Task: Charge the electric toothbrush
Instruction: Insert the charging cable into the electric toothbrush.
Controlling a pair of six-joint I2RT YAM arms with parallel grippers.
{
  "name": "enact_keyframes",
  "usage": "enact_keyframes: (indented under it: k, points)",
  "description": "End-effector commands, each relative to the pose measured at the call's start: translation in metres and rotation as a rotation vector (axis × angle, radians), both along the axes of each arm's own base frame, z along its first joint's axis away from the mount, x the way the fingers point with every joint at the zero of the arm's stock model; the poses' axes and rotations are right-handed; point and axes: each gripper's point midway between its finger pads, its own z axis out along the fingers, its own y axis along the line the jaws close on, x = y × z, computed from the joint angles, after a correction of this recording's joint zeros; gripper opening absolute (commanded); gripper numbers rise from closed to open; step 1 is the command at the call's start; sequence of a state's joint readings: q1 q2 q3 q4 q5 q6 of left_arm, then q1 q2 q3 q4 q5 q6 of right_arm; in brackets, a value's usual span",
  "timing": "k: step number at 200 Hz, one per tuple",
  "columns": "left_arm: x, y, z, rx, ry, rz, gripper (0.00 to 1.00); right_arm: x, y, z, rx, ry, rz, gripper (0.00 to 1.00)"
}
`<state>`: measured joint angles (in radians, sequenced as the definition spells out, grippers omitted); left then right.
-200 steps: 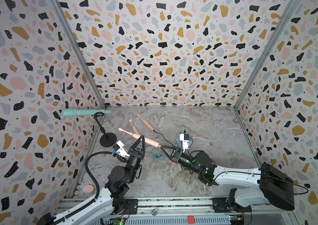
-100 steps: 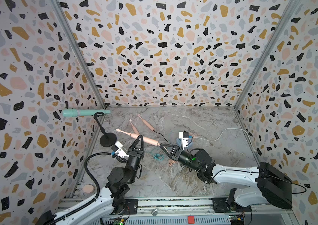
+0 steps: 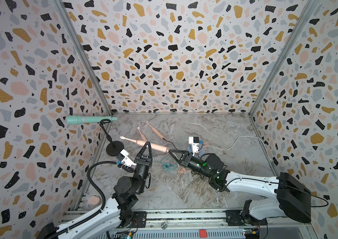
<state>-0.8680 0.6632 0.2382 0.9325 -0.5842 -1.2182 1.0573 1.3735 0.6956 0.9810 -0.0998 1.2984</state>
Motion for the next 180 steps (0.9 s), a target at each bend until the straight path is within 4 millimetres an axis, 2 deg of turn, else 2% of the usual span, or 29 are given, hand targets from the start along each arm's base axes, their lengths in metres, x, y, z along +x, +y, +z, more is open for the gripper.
enact_keyframes:
  k: [1,32,92,142,180]
  points:
    - [-0.055,-0.096,0.001,0.134,-0.090,-0.514,0.00,-0.005,0.024,-0.004,-0.036,0.010,0.061,0.00]
    - [-0.058,-0.097,0.008,0.159,-0.115,-0.519,0.00,-0.010,0.029,0.005,-0.048,-0.051,0.100,0.00]
    - [-0.065,-0.092,0.024,0.220,-0.173,-0.500,0.00,-0.020,0.023,-0.005,-0.084,-0.073,0.153,0.00]
    - [-0.068,-0.097,0.023,0.211,-0.194,-0.529,0.00,-0.032,0.025,0.000,-0.067,-0.113,0.219,0.00]
    - [-0.068,-0.101,0.023,0.182,-0.193,-0.552,0.00,-0.027,0.021,-0.005,-0.069,-0.081,0.186,0.00]
